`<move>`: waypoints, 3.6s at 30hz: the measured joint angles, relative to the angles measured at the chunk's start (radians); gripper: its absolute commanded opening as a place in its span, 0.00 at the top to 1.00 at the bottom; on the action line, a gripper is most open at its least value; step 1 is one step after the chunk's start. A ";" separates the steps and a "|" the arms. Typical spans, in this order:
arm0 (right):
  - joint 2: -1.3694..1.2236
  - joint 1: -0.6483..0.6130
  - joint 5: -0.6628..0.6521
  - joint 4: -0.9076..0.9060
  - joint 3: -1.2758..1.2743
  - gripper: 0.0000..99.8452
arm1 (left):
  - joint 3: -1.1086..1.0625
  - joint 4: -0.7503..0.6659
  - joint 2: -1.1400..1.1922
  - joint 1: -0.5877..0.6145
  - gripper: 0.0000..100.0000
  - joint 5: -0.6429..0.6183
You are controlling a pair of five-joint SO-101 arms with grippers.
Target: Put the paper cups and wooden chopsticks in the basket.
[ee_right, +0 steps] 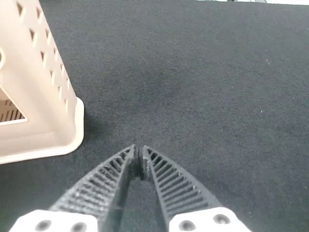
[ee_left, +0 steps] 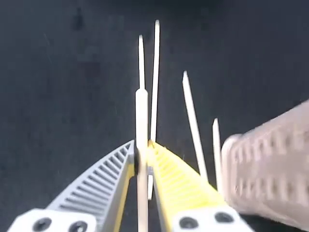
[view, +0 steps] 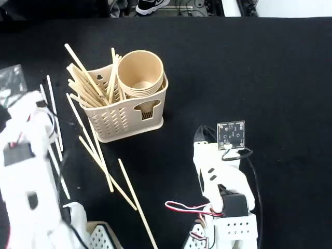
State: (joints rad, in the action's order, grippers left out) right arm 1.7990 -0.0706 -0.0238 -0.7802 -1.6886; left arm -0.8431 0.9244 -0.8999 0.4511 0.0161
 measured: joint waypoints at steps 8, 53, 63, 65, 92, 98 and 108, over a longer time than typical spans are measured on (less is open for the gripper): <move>0.000 0.000 0.000 0.000 0.000 0.98 | -0.132 -0.198 -0.529 0.000 0.97 -0.034; 0.000 0.000 0.000 0.000 0.000 0.98 | 0.163 -0.460 -0.152 -0.502 0.97 -0.135; 0.000 0.000 0.000 0.000 0.000 0.98 | 0.425 -0.480 -0.153 -0.500 0.97 -0.135; 0.000 0.000 0.000 0.000 0.000 0.98 | 0.425 -0.480 -0.121 -0.500 0.97 -0.124; 0.000 0.000 0.000 0.000 0.000 0.98 | 0.417 0.015 -0.063 -0.295 0.76 -0.161; 0.000 0.000 0.000 0.000 0.000 0.98 | 0.448 0.187 0.032 0.025 0.76 -0.137; 0.000 0.000 0.000 0.000 0.000 0.98 | 0.384 -0.091 0.649 0.169 0.76 0.018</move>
State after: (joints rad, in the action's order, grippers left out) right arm 1.7990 -0.0706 -0.0238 -0.7802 -1.6886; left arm -0.4595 0.8339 -0.2509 0.6199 0.0345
